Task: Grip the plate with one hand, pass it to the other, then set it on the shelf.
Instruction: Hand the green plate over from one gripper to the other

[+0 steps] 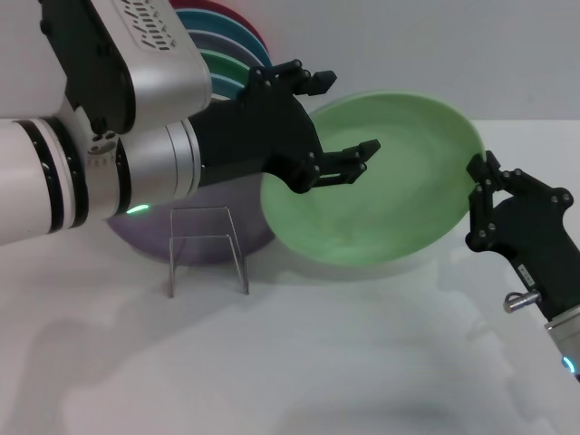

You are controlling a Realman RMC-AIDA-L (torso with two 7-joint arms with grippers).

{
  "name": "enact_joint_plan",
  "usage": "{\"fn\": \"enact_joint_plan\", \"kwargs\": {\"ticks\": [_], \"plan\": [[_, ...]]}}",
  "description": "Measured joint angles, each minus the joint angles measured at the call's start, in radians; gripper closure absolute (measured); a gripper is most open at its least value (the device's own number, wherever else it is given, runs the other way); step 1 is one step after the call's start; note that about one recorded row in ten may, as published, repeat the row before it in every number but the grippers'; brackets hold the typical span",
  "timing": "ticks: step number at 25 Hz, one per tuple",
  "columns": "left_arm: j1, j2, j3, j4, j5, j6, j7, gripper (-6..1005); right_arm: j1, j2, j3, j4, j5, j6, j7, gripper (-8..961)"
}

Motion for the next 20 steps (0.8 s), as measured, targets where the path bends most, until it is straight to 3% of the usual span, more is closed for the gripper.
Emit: {"fn": "enact_joint_plan", "kwargs": {"ticks": [20], "plan": [[-0.018,-0.002,-0.006,0.056,0.01,0.047,0.012,378,-0.001,0.0,-0.026,0.018,0.0,-0.006,-0.001,841]]}}
